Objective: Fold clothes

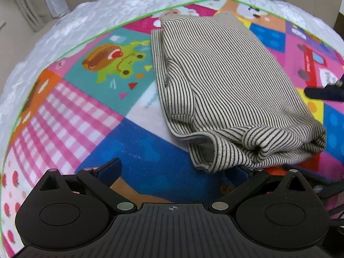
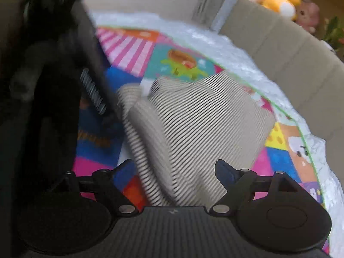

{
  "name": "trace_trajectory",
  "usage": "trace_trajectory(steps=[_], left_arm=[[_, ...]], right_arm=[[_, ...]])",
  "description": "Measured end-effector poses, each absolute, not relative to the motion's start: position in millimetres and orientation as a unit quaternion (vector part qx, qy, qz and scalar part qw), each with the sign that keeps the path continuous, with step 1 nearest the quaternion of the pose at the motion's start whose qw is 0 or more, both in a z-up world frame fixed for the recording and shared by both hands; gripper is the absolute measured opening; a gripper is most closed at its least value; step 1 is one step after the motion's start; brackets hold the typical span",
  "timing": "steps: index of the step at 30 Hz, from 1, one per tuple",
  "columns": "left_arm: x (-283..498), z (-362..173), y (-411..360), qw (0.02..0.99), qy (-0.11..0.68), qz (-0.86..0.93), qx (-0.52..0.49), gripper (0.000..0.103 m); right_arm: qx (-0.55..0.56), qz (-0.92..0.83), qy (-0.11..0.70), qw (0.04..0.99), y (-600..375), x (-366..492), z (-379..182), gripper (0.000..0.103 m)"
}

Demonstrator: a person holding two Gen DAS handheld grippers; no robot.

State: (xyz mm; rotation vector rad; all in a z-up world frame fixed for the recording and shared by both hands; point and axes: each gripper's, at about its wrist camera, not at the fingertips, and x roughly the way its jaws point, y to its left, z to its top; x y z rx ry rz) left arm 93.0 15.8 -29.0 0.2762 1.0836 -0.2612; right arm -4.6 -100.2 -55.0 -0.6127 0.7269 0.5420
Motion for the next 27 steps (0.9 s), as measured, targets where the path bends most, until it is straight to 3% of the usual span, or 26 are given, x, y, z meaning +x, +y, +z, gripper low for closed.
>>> trace_trajectory(steps=[8, 10, 13, 15, 19, 25, 27], left_arm=[[96.3, -28.4, 24.5, 0.842, 0.515, -0.127, 0.098, 0.103], [96.9, -28.5, 26.1, 0.841, 0.517, -0.128, 0.091, 0.103], [97.5, -28.7, 28.2, 0.841, 0.518, -0.129, 0.084, 0.103], [97.3, -28.3, 29.0, 0.842, 0.518, -0.13, 0.082, 0.103], [95.4, -24.8, 31.6, 0.845, 0.512, -0.137, 0.073, 0.103], [95.5, 11.0, 74.2, 0.862, 0.447, -0.217, -0.099, 0.103], [108.6, 10.8, 68.7, 0.87, 0.443, -0.201, -0.084, 0.103]], right_arm=[[-0.448, 0.237, 0.275, 0.817, -67.5, -29.6, -93.5, 0.082], [-0.489, 0.214, 0.25, 0.808, -66.4, -27.6, -99.9, 0.072], [-0.52, 0.194, 0.243, 0.796, -70.4, -18.3, -108.7, 0.067], [-0.508, 0.208, 0.264, 0.793, -74.4, -12.0, -106.5, 0.032], [-0.481, 0.218, 0.265, 0.807, -88.0, -11.0, -71.0, 0.026], [-0.471, 0.266, 0.289, 0.79, -114.3, -26.0, -27.8, 0.025], [-0.49, 0.29, 0.298, 0.766, -116.0, -38.6, -28.1, 0.024]])
